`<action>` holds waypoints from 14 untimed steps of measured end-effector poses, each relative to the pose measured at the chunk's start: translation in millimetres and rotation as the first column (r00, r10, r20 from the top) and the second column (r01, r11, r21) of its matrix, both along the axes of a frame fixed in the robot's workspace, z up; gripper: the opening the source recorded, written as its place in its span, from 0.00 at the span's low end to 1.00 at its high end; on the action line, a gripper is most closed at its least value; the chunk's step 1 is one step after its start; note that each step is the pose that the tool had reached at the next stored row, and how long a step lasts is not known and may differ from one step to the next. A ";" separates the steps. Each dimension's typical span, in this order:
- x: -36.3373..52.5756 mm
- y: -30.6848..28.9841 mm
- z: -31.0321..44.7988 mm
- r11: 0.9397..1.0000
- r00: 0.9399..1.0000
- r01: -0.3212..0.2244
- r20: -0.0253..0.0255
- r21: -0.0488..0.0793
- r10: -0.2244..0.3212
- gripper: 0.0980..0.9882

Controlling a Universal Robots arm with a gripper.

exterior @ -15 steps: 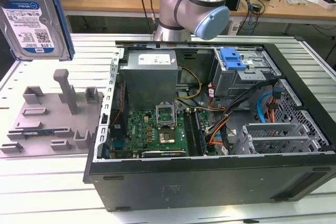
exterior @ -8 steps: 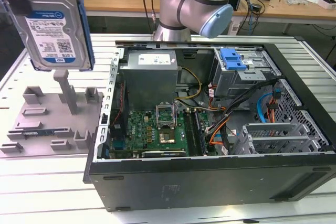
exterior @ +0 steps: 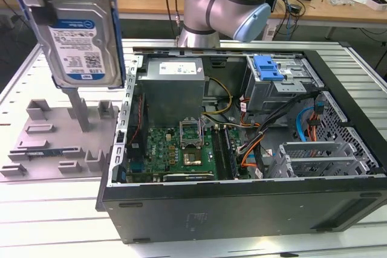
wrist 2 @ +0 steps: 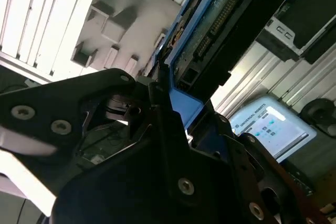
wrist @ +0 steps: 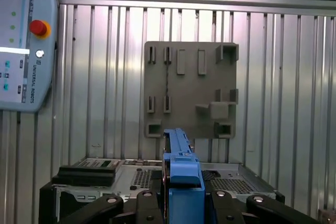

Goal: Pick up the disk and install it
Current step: 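Pick up the disk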

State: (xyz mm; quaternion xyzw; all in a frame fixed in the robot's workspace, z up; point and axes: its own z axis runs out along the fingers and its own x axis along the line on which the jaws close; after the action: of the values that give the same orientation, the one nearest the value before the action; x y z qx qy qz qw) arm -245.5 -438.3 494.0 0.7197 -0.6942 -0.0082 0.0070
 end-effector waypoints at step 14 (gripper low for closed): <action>78.0 -37.2 0.0 1.000 1.000 0.000 -0.005 0.000 0.000 0.30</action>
State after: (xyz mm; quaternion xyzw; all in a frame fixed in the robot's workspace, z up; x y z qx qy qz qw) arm -167.5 -475.6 494.0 0.7198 -0.6941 -0.0098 0.0087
